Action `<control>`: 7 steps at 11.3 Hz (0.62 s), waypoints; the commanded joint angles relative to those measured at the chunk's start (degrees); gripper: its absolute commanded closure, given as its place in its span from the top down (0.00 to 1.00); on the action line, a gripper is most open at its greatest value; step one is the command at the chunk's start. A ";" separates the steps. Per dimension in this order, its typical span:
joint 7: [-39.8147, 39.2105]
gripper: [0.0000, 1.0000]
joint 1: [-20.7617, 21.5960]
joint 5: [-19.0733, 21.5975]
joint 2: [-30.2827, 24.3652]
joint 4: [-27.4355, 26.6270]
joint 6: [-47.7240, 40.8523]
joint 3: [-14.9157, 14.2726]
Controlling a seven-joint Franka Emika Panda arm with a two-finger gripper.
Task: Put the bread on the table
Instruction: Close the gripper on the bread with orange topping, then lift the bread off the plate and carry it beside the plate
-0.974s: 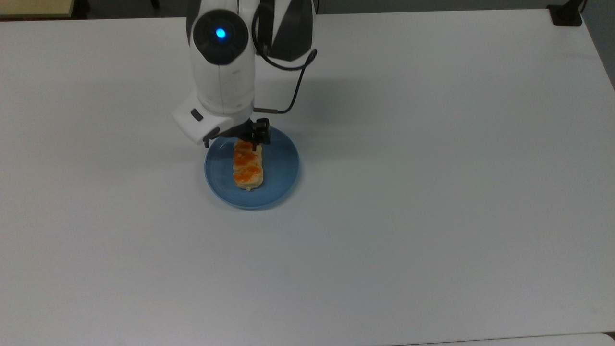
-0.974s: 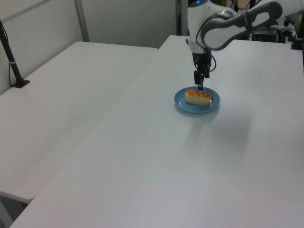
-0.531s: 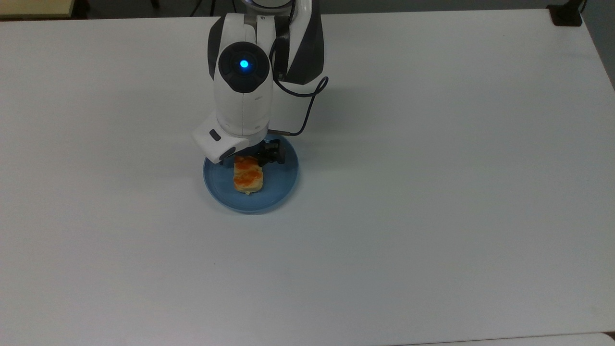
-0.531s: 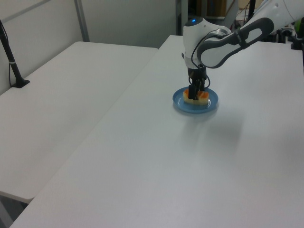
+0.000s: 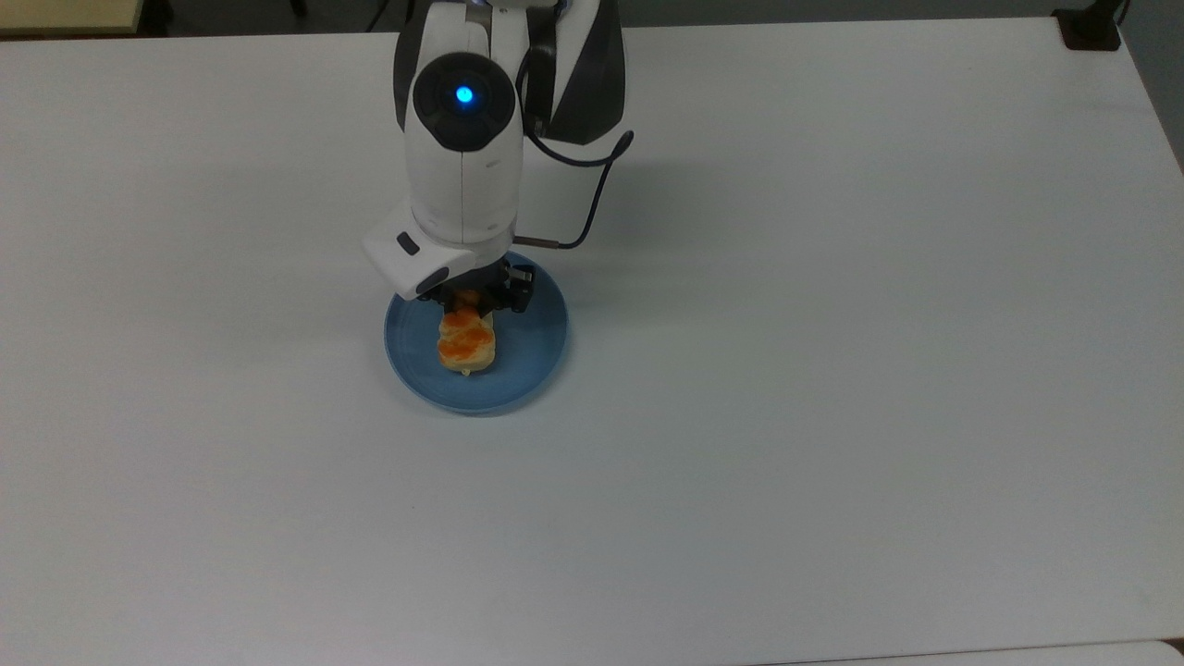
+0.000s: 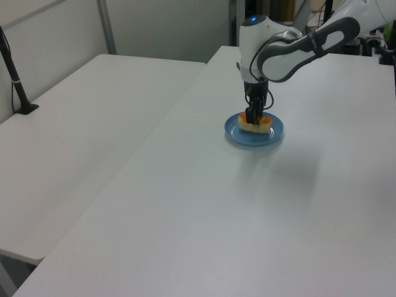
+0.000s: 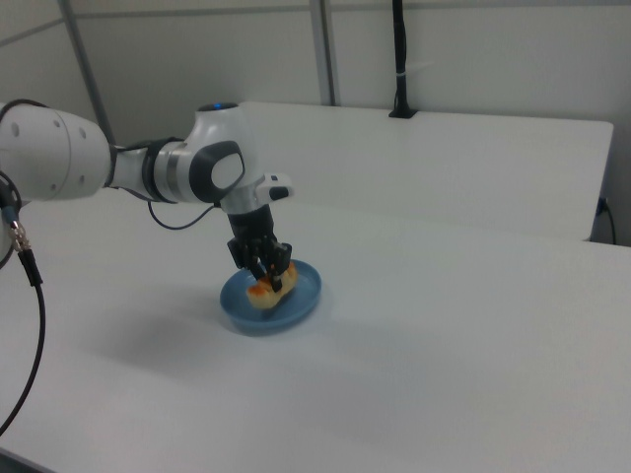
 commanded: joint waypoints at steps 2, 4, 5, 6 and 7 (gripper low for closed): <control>-1.19 0.33 1.28 4.76 -7.85 5.34 -13.47 -0.32; 0.03 0.34 6.09 5.92 -7.59 7.39 -14.55 -0.76; 1.60 0.34 8.99 6.01 -7.59 7.39 -14.46 -0.84; 4.05 0.34 11.80 6.19 -7.50 7.31 -14.20 -0.93; 5.82 0.34 14.44 7.32 -7.33 7.30 -14.11 -0.93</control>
